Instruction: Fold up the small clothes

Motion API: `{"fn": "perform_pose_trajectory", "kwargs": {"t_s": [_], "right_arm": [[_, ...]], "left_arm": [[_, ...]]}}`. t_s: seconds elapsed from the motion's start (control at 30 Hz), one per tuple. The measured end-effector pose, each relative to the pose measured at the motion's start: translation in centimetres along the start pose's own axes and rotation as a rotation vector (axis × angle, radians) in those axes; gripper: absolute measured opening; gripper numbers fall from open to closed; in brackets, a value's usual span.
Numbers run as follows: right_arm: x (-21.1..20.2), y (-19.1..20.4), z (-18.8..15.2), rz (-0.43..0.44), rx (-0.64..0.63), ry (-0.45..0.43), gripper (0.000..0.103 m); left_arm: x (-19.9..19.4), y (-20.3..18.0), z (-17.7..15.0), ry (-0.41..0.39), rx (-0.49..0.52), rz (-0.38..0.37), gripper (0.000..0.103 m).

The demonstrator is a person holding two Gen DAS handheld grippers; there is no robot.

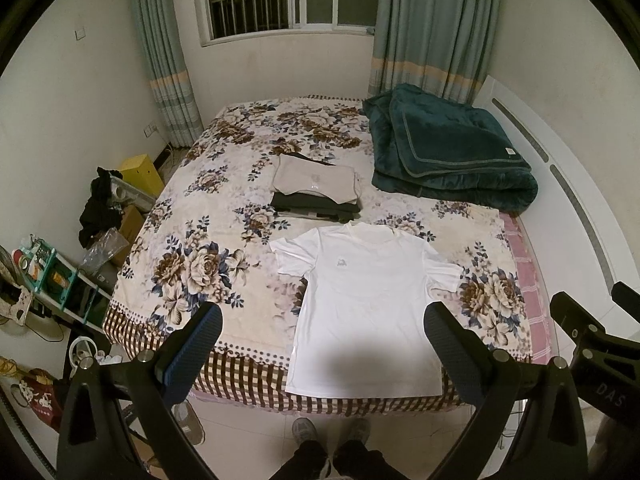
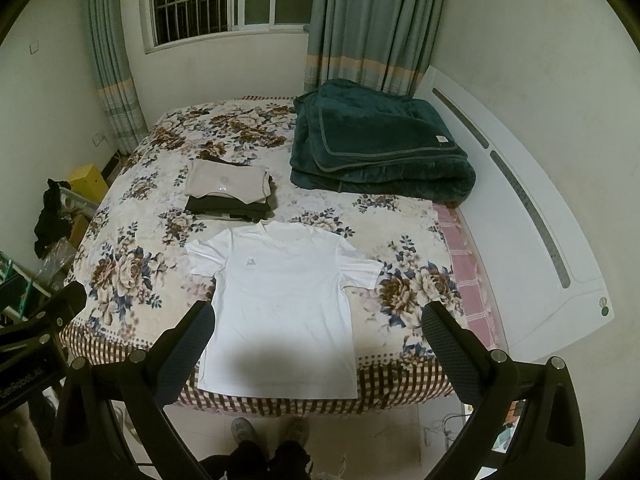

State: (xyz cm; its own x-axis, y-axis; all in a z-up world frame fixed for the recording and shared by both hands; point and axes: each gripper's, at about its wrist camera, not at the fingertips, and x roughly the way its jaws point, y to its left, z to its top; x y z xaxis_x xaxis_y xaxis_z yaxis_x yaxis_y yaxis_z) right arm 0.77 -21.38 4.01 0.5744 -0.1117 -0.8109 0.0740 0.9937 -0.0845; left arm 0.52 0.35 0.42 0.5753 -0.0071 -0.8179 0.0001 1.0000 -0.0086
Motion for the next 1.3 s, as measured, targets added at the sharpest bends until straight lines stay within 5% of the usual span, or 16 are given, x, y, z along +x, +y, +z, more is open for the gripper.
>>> {"fn": "perform_pose_trajectory", "kwargs": {"t_s": [0.57,0.73,0.9,1.07,1.3], "right_arm": [[0.1,0.1,-0.1,0.000,0.010,0.001,0.103],[3.2,-0.9,0.7,0.039,0.109,0.064,0.103],[14.0,-5.6,-0.9,0.014,0.302,0.172,0.103],[28.2,-12.6,-4.8,-0.034,0.479,0.310,0.103],[51.3,-25.4,-9.6,0.079,0.851,0.438,0.103]], "left_arm": [[0.0,-0.3,0.3,0.001,-0.001,-0.007,0.103],[2.7,-0.8,1.1,-0.049,0.017,0.049,0.103],[12.1,-1.0,0.9,-0.045,0.039,0.114,0.103],[23.9,-2.8,0.6,0.107,0.004,0.139,0.103],[37.4,-4.9,-0.2,0.232,-0.016,0.266,0.103]]}}
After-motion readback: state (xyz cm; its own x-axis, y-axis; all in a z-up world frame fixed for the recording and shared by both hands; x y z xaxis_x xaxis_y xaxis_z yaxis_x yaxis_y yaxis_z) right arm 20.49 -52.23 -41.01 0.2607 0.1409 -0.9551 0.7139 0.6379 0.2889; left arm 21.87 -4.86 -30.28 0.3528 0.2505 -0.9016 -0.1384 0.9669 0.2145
